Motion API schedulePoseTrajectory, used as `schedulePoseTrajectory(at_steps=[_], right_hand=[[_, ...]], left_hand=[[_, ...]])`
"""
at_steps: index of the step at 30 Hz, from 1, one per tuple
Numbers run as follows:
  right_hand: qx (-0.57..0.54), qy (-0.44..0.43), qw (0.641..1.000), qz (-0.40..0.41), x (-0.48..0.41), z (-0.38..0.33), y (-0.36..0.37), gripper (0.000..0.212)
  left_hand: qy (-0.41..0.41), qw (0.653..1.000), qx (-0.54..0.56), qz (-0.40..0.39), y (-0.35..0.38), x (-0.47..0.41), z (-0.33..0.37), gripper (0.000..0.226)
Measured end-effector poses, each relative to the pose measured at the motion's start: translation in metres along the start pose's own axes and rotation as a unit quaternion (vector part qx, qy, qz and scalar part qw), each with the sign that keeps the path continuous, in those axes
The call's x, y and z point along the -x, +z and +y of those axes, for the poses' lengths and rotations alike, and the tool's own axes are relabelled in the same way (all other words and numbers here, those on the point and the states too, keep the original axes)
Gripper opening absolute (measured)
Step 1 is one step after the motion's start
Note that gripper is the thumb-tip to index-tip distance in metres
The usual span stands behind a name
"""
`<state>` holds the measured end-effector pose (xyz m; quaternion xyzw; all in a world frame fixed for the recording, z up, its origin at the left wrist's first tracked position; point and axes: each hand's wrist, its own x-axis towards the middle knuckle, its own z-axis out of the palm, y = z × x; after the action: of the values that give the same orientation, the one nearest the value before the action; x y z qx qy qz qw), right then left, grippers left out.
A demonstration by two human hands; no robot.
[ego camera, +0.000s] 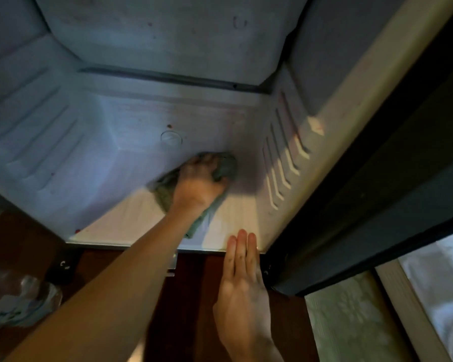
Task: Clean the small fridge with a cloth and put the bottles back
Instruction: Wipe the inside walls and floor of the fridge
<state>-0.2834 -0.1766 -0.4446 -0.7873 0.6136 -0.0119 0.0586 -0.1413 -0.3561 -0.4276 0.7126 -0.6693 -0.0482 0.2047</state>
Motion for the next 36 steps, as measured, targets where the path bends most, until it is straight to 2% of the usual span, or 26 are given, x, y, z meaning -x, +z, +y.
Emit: schedulePoseTrajectory(at_steps=[3, 6, 9, 12, 15, 17, 20, 23, 29, 34, 36], right_hand=[[0.023, 0.001, 1.0, 0.004, 0.0, 0.001, 0.001, 0.077], [0.034, -0.002, 0.999, 0.018, 0.002, 0.004, -0.003, 0.064], [0.043, -0.02, 0.998, 0.05, 0.004, 0.01, -0.006, 0.063], [0.052, -0.032, 0.998, 0.015, 0.004, 0.015, -0.011, 0.08], [0.101, -0.045, 0.993, -0.039, 0.004, 0.007, -0.024, 0.092], [0.093, -0.034, 0.994, -0.054, 0.001, 0.0, -0.037, 0.086], [0.069, -0.021, 0.996, -0.046, -0.011, -0.014, -0.046, 0.072], [0.091, -0.034, 0.993, -0.071, -0.013, -0.02, -0.04, 0.073], [0.099, -0.065, 0.991, -0.065, -0.007, -0.012, -0.035, 0.078], [0.089, -0.093, 0.991, -0.026, -0.004, -0.009, -0.036, 0.081], [0.087, -0.093, 0.991, -0.037, -0.002, -0.007, -0.034, 0.081]], left_hand=[[0.053, 0.995, 0.019, -0.077, 0.017, -0.011, 0.035, 0.078], [0.086, 0.991, -0.03, -0.094, 0.014, -0.018, 0.032, 0.075], [0.097, 0.987, -0.041, -0.124, 0.004, -0.021, 0.029, 0.067], [0.126, 0.99, 0.025, -0.06, 0.002, 0.007, 0.021, 0.076], [0.144, 0.989, 0.034, -0.028, -0.001, 0.042, 0.009, 0.068], [0.118, 0.993, 0.024, -0.016, -0.011, 0.06, 0.005, 0.065], [0.034, 0.999, -0.009, 0.027, -0.021, 0.092, -0.018, 0.062], [-0.024, 0.995, -0.066, 0.066, -0.036, 0.123, -0.042, 0.062], [-0.154, 0.98, -0.118, 0.04, -0.051, 0.152, -0.061, 0.067], [-0.188, 0.975, -0.115, -0.005, -0.055, 0.149, -0.053, 0.071], [-0.187, 0.975, -0.115, -0.011, -0.055, 0.149, -0.055, 0.065]])
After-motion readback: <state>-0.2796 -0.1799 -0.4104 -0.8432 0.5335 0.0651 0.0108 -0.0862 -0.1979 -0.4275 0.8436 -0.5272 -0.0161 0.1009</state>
